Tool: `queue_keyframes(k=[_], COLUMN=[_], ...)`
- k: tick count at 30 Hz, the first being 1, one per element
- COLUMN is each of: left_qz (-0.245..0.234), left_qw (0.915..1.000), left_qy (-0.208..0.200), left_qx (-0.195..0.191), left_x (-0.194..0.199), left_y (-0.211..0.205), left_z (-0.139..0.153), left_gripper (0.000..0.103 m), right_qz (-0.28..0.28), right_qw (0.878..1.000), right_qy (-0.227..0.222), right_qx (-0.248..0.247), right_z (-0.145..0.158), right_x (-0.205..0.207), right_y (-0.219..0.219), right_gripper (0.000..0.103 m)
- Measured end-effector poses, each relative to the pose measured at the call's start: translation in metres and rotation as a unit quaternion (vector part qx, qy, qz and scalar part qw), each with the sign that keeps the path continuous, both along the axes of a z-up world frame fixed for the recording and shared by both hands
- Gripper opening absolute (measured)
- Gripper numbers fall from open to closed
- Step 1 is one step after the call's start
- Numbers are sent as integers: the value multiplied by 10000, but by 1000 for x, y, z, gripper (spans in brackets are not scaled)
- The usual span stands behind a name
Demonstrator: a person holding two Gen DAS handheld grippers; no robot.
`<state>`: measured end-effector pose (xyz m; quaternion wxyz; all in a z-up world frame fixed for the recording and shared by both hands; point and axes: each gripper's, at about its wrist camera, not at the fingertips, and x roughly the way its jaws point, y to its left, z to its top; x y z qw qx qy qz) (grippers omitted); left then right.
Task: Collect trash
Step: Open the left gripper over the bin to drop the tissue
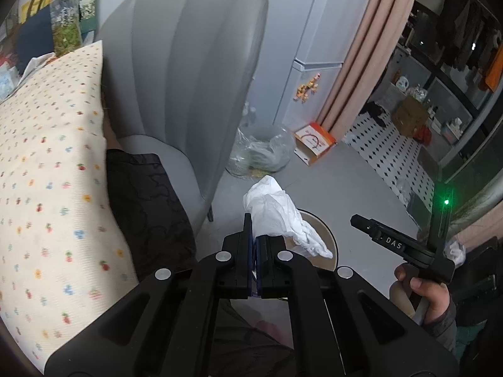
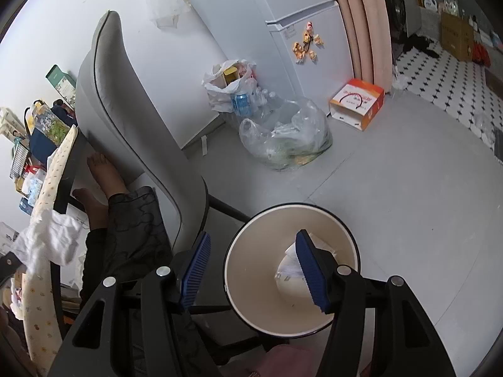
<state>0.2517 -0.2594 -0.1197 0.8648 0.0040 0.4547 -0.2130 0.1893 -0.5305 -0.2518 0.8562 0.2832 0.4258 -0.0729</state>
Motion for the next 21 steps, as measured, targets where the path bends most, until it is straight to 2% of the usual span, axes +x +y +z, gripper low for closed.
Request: queue_keyframes(k=[3, 7, 18, 21], left_qz=[-104, -322, -960, -1124], left_qw=[9999, 9993, 9943, 9920], left_qy=[67, 199, 451, 556], left_qx=[15, 45, 102, 117], left_x=[2, 4, 3, 2], left_y=[-12, -36, -112, -127], left_z=[-4, -12, -30, -36], left_gripper=[2, 2, 2, 3], right_qz=[-86, -271, -784, -900], right_qw=[9999, 9993, 9936, 9920], right_qy=[-31, -261, -718, -777], right_qx=[58, 75, -379, -431], right_z=[7, 27, 83, 89], right_x=[-8, -28, -71, -78], right_y=[-10, -25, -64, -71], right_gripper=[59, 75, 84, 85])
